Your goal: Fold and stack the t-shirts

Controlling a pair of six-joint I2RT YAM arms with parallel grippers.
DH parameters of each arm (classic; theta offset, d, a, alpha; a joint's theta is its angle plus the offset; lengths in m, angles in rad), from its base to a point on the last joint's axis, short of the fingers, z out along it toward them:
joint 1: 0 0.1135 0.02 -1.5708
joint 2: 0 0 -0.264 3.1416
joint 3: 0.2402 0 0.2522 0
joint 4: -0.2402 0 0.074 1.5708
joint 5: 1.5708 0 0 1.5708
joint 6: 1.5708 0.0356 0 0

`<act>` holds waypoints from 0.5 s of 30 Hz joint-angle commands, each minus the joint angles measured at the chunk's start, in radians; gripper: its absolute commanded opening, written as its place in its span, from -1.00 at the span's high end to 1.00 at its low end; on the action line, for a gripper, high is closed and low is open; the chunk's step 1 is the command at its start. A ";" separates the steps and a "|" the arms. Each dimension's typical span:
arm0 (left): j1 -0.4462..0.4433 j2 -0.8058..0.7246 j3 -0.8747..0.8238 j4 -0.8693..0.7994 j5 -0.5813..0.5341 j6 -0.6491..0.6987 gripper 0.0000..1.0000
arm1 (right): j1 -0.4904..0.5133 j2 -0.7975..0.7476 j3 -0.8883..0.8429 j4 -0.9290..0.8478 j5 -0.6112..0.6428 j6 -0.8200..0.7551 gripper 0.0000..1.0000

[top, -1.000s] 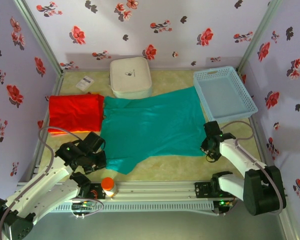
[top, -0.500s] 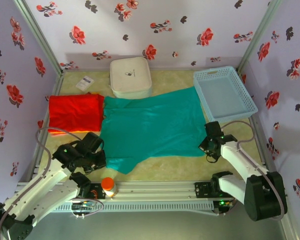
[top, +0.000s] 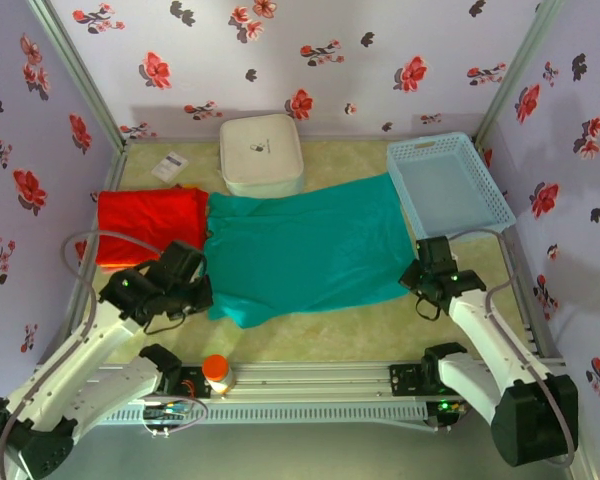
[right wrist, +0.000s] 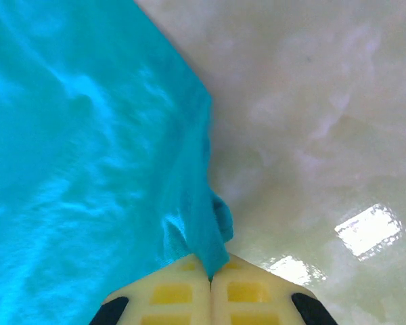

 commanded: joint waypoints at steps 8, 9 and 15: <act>0.225 0.276 0.684 -0.023 -0.052 0.412 1.00 | -0.019 0.111 0.462 0.009 0.026 -0.170 1.00; 0.236 0.300 0.775 -0.047 -0.054 0.443 1.00 | -0.019 0.115 0.509 0.005 0.014 -0.180 1.00; 0.239 0.371 1.175 -0.150 -0.061 0.564 1.00 | -0.019 0.073 0.656 0.027 -0.081 -0.255 1.00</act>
